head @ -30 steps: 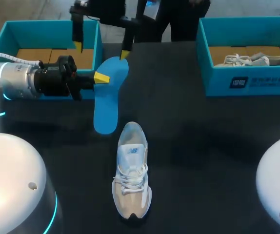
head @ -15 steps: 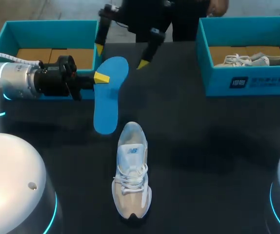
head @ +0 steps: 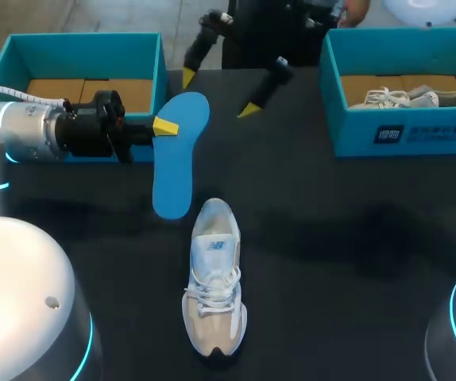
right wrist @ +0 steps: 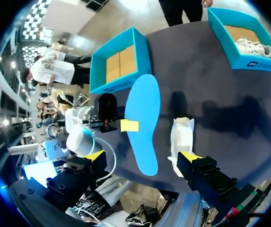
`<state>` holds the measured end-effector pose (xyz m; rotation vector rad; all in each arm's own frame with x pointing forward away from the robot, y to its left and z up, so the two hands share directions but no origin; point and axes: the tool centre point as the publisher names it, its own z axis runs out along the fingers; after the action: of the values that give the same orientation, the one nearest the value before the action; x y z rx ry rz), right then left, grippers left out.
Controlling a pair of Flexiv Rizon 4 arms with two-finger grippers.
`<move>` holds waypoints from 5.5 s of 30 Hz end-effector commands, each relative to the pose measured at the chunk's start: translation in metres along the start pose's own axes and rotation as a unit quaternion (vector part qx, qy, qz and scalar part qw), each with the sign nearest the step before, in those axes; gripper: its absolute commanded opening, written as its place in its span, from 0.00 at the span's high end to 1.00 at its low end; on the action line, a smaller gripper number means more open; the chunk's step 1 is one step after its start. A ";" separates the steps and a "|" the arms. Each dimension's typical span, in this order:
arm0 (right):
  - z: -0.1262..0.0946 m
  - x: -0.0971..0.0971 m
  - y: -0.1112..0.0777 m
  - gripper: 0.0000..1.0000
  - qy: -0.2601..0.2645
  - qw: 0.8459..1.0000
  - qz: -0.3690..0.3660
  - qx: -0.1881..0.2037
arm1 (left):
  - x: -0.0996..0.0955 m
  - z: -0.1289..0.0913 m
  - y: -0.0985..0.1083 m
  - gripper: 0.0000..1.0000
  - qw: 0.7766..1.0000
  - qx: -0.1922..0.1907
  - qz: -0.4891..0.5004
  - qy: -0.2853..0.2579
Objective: Take the shoe out of the shoebox, open the shoe tongue, remove and reinsert the insole, then place the shoe into the shoebox
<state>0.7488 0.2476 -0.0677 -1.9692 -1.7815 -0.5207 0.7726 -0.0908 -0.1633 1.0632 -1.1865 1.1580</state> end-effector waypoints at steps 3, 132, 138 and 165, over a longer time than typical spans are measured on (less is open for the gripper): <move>0.000 -0.018 0.005 0.00 0.212 0.977 -0.003 0.012 | 0.001 0.000 0.000 1.00 1.000 0.000 0.000 -0.002; 0.027 -0.058 0.012 0.00 0.410 0.911 -0.042 -0.015 | 0.018 -0.007 -0.058 1.00 -0.035 0.037 0.995 0.080; 0.027 -0.058 0.012 0.00 0.410 0.911 -0.042 -0.015 | 0.014 -0.006 -0.059 1.00 -0.061 0.021 0.995 0.078; 0.027 -0.058 0.012 0.00 0.410 0.911 -0.042 -0.015 | 0.009 -0.006 -0.050 1.00 -0.142 -0.070 0.987 -0.006</move>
<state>0.7547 0.2105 -0.1223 -1.3490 -1.3007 -1.1940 0.8322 -0.0905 -0.1592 1.3978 1.0037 -1.1586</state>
